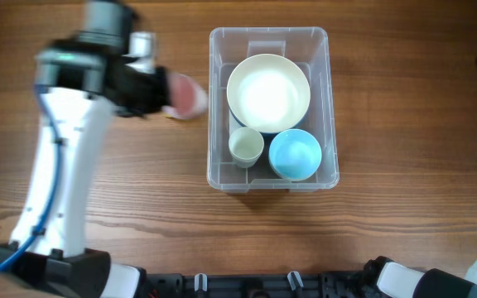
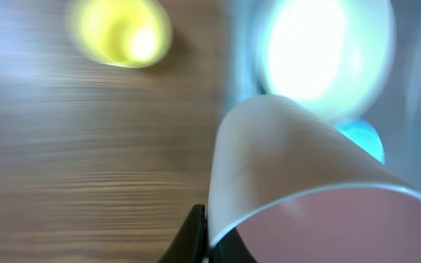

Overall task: Pack container
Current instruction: 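Stack the pink cup into the cream cup in the container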

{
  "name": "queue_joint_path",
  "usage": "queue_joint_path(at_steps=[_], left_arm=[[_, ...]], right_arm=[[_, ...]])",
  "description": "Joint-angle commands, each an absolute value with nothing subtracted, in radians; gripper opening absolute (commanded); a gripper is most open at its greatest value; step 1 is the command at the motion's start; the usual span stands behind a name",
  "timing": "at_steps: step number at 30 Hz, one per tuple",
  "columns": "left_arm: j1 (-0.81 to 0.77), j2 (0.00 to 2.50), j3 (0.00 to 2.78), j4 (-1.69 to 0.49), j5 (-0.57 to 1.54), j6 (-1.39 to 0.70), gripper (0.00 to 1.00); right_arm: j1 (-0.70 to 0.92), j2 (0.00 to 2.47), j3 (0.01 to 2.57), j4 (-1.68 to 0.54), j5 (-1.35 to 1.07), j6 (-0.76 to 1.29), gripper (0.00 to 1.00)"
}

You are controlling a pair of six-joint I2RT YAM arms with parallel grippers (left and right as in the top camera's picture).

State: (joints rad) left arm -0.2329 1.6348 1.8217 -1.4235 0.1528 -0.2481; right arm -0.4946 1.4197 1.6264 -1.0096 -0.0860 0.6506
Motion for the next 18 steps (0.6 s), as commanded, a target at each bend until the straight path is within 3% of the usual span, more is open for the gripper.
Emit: queue_joint_path(at_steps=[1,5,16,17,18], left_arm=[[-0.472,1.687,1.790,-1.386,0.113,-0.263,0.04],[-0.612,1.737,1.769,-1.343,0.054,-0.317,0.04],[-0.624,1.768,1.615,-1.259,-0.039,-0.353,0.04],[-0.624,1.768,1.614,-1.262,-0.037,-0.353,0.08],[-0.624,1.763,1.618,-1.262,-0.036,-0.353,0.17]], right_arm=[[-0.495,1.423,1.629,-1.010,-0.091,0.657,1.00],[-0.495,1.423,1.629,-1.010,-0.091,0.658,1.00],[-0.495,1.423,1.629,-1.010,-0.091,0.658,0.99],[-0.495,1.423,1.629,-1.010,-0.091,0.658,1.00],[-0.495,1.423,1.629,-1.010,-0.091,0.658,1.00]])
